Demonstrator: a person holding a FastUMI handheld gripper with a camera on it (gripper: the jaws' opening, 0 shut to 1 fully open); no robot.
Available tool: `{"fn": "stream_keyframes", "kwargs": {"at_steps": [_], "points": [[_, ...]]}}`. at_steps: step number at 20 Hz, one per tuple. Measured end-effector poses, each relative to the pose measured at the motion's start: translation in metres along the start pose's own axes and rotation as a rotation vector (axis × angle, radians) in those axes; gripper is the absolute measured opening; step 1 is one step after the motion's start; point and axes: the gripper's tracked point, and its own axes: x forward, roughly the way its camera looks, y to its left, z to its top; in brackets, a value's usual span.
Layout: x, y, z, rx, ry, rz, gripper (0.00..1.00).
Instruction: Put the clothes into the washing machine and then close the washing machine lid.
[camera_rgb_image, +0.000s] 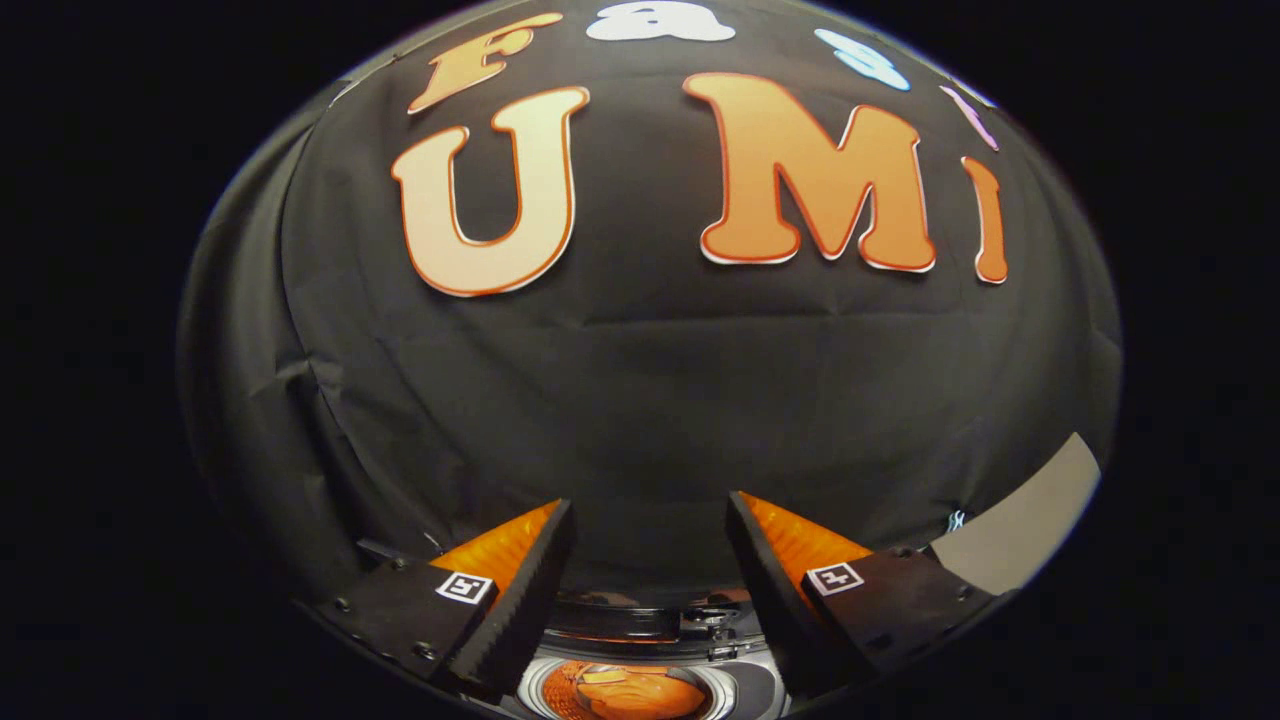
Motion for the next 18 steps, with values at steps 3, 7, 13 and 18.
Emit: {"fn": "stream_keyframes", "kwargs": {"at_steps": [3, 7, 13, 18], "points": [[0.016, 0.012, -0.009, -0.037, 0.036, 0.012, 0.98], [0.029, 0.013, -0.019, -0.074, 0.068, -0.008, 0.98], [0.043, 0.010, -0.042, 0.008, 0.129, -0.010, 0.98], [0.037, 0.011, -0.034, -0.010, 0.037, 0.016, 0.98]]}}
